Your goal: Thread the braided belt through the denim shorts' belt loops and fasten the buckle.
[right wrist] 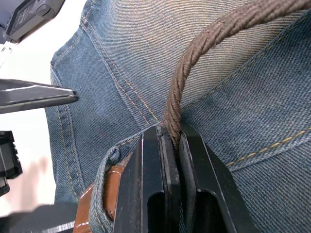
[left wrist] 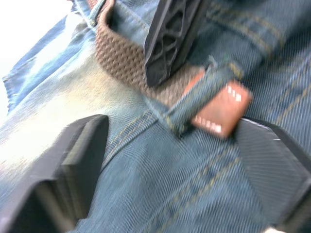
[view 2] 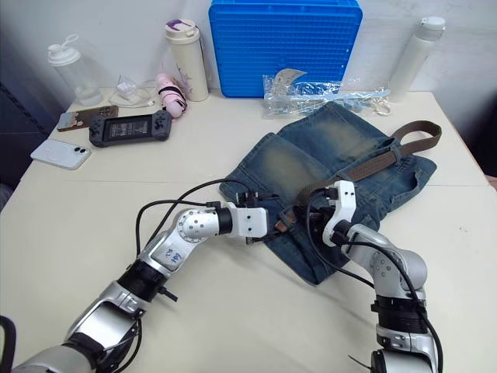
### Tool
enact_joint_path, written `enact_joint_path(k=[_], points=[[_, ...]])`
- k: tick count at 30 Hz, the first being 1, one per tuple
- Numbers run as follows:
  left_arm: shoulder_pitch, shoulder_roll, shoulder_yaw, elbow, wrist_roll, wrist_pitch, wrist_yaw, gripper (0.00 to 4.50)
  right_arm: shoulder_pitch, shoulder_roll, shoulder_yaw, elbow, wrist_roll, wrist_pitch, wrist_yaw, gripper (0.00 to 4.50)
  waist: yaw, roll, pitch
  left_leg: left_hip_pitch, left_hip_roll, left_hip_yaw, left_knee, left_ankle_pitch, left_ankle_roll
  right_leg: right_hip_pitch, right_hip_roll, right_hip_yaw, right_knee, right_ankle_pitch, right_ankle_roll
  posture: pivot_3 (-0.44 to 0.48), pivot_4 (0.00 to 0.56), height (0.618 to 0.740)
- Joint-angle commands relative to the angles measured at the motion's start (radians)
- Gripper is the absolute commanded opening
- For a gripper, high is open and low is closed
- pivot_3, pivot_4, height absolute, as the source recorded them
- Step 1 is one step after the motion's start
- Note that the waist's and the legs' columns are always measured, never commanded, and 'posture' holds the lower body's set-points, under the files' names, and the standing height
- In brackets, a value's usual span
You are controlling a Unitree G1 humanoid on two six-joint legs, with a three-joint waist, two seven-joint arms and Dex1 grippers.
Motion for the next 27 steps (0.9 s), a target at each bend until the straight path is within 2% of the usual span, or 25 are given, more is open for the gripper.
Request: enact_joint_path(k=[1, 2, 6, 7, 15, 19, 21, 24, 27], points=[[0.015, -0.005, 0.009, -0.049, 0.0, -0.043, 0.014, 2.43, 0.034, 0.017, -0.004, 0.055, -0.02, 0.047, -0.039, 0.0, 0.0, 0.0, 0.0, 0.0, 0.0, 0.0, 0.0, 0.0, 0.0, 0.0, 0.0, 0.0, 0.0, 0.0, 0.0, 0.0, 0.15, 0.693], [0.016, -0.006, 0.01, -0.049, 0.0, -0.047, 0.014, 1.86, 0.034, 0.018, -0.004, 0.055, -0.02, 0.048, -0.04, 0.0, 0.0, 0.0, 0.0, 0.0, 0.0, 0.0, 0.0, 0.0, 0.0, 0.0, 0.0, 0.0, 0.0, 0.0, 0.0, 0.0, 0.15, 0.693], [0.025, -0.018, -0.014, -0.016, 0.025, -0.114, 0.036, 0.33, 0.032, 0.026, -0.007, 0.055, -0.023, 0.05, -0.045, 0.0, 0.0, 0.0, 0.0, 0.0, 0.0, 0.0, 0.0, 0.0, 0.0, 0.0, 0.0, 0.0, 0.0, 0.0, 0.0, 0.0, 0.15, 0.693], [0.025, -0.018, -0.017, -0.009, 0.032, -0.126, 0.04, 0.15, 0.032, 0.027, -0.008, 0.055, -0.023, 0.051, -0.046, 0.0, 0.0, 0.0, 0.0, 0.0, 0.0, 0.0, 0.0, 0.0, 0.0, 0.0, 0.0, 0.0, 0.0, 0.0, 0.0, 0.0, 0.15, 0.693], [0.015, -0.028, -0.009, 0.027, 0.081, -0.211, 0.108, 0.15, 0.037, 0.031, -0.006, 0.041, -0.023, 0.05, -0.046, 0.0, 0.001, 0.0, 0.0, 0.0, 0.0, 0.0, 0.0, 0.0, 0.0, 0.0, 0.0, 0.0, 0.0, 0.0, 0.0, 0.0, 0.15, 0.693], [0.012, -0.009, 0.012, 0.019, 0.107, -0.23, 0.141, 0.15, 0.036, 0.057, -0.082, 0.006, 0.066, 0.074, -0.045, 0.0, 0.001, 0.0, 0.0, 0.0, 0.0, 0.0, 0.0, 0.0, 0.0, 0.0, 0.0, 0.0, 0.0, 0.0, 0.0, 0.0, 0.15, 0.693], [0.013, 0.003, 0.02, 0.016, 0.112, -0.238, 0.149, 0.0, 0.043, 0.047, -0.11, -0.018, 0.107, 0.091, -0.022, 0.82, 0.002, 0.0, 0.0, 0.0, 0.0, 0.0, -0.001, 0.0, 0.0, -0.001, 0.0, 0.0, 0.0, 0.0, 0.0, 0.0, 0.15, 0.693], [0.017, 0.019, 0.028, 0.013, 0.117, -0.248, 0.153, 0.0, 0.048, 0.026, -0.178, -0.06, 0.19, 0.122, -0.012, 2.03, -0.001, 0.0, 0.0, -0.001, 0.0, 0.0, -0.004, 0.0, 0.0, -0.004, 0.0, 0.0, 0.0, 0.0, 0.0, 0.0, 0.15, 0.693], [0.022, 0.04, 0.036, 0.004, 0.114, -0.256, 0.144, 0.0, 0.083, -0.095, -0.194, -0.159, 0.187, 0.121, 0.036, 3.44, 0.002, 0.002, 0.001, -0.003, 0.0, 0.0, -0.004, 0.0, 0.0, -0.006, 0.0, -0.001, 0.0, 0.0, 0.0, 0.0, 0.15, 0.693]])
